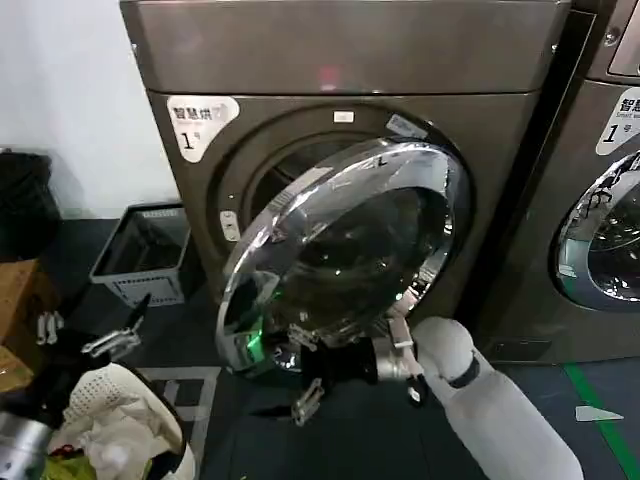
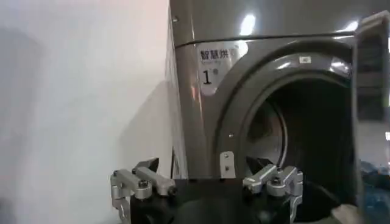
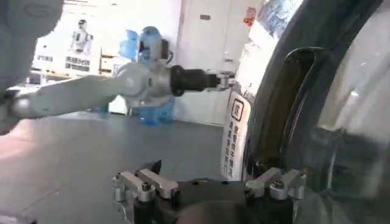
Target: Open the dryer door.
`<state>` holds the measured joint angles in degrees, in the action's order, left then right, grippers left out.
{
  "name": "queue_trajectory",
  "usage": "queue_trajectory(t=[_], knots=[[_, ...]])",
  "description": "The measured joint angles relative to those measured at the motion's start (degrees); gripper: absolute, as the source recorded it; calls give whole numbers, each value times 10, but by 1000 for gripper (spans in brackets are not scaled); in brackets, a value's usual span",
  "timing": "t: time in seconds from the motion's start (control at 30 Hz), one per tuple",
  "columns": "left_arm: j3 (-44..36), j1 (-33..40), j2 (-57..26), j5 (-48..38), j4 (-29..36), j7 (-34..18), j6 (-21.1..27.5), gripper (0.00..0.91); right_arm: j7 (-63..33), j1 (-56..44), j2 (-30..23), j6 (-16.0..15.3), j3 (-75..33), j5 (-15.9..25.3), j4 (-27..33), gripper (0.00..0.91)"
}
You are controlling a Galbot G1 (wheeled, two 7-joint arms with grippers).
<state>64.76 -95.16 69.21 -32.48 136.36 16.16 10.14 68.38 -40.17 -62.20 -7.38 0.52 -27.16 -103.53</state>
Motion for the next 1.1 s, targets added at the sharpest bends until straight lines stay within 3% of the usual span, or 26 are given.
queue_trajectory(t=[1.1], knots=[[-108,52,-58,15,-24,2,14,907,25,-127,66,62,-105,-5,-69,907]])
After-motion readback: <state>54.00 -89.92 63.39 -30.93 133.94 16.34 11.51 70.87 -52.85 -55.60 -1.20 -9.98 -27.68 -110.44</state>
